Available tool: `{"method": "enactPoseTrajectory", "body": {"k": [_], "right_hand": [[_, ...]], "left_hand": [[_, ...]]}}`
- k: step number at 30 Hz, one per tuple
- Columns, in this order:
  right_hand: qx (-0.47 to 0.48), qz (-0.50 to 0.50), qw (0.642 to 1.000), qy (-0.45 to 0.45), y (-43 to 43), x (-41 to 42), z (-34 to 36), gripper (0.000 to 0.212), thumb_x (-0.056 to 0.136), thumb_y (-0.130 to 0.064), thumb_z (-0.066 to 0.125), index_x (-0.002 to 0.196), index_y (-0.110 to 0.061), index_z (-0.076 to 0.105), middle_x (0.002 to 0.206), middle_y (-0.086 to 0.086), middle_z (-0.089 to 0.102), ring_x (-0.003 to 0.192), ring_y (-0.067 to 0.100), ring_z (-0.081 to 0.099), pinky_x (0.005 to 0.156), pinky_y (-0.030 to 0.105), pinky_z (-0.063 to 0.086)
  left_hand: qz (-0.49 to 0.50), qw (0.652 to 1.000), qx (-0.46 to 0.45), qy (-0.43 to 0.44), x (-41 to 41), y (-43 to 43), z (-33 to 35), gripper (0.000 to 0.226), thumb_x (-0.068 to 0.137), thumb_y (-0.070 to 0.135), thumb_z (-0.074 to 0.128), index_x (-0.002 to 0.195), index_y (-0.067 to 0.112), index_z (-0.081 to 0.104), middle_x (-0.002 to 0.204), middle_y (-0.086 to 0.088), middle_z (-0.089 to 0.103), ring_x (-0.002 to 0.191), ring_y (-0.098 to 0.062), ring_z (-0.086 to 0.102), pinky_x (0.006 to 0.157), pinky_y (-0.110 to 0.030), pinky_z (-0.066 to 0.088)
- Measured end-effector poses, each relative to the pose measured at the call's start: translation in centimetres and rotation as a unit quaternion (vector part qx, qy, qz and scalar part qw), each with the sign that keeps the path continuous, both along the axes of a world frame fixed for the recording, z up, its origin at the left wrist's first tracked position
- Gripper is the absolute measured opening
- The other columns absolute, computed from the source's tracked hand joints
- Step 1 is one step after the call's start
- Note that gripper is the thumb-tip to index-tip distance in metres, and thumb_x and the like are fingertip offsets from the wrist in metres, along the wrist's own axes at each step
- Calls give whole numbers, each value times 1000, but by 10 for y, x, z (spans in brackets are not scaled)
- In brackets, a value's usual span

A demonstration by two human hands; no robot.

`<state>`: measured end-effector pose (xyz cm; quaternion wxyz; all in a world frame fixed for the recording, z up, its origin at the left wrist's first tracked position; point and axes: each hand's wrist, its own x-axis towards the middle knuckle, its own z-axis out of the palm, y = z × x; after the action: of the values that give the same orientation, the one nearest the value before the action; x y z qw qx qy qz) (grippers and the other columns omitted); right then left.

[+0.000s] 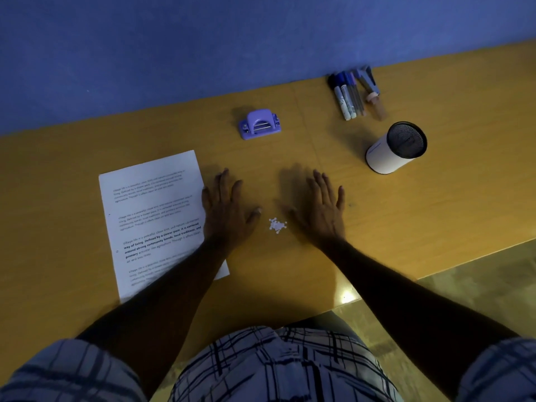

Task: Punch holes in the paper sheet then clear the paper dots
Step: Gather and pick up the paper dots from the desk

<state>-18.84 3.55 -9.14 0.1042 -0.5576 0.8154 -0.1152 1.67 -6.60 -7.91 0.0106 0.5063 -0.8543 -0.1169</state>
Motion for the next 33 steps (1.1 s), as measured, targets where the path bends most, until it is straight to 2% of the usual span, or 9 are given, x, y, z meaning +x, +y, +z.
{"method": "enactPoseTrajectory", "body": {"k": [6,10,15,20,25,31,33], "right_hand": [[-4,8,1000,-20,17,-13,-2,82,89,-68,34,153,-17,18,164,4,14,151,19,5,121,53,2],[20,3,1000,-15,25,-5,-7,84,91,-67,40,153,-16,15,164,5,12,151,21,5,120,50,-2],[22,16,1000,0,24,16,-6,86,90,-68,40,152,-11,23,163,7,13,151,24,6,120,49,-6],[16,11,1000,-11,12,17,-2,93,85,-74,39,153,-12,21,163,6,17,151,22,7,119,47,-10],[7,-12,1000,-12,2,10,0,86,89,-68,40,152,-12,22,162,8,19,151,25,8,120,54,-2],[56,44,997,13,0,16,0,105,79,-84,33,155,-14,12,164,6,7,151,23,-1,118,51,-14],[49,37,998,18,7,14,-1,101,81,-82,31,155,-15,11,164,6,6,151,23,-1,117,50,-15]], "left_hand": [[-5,1000,16,20,-10,17,-1,87,79,68,52,143,13,33,161,-14,7,148,-34,8,117,-58,12],[5,999,26,32,-7,22,2,94,76,73,52,146,13,29,162,-11,4,149,-32,5,117,-56,10],[35,999,-10,16,15,20,9,87,82,70,47,146,12,31,161,-13,8,148,-31,9,117,-58,15],[61,998,-20,21,35,20,13,81,85,63,51,145,11,35,161,-15,11,149,-31,10,117,-57,13],[75,996,-19,31,39,23,14,79,86,62,49,144,11,37,160,-16,14,148,-33,13,116,-56,12],[69,997,-16,13,39,27,15,79,85,61,53,144,11,38,160,-17,16,148,-33,14,116,-57,13],[66,998,-10,10,39,28,16,79,85,61,53,144,10,37,160,-17,16,148,-33,13,116,-57,13]]}}
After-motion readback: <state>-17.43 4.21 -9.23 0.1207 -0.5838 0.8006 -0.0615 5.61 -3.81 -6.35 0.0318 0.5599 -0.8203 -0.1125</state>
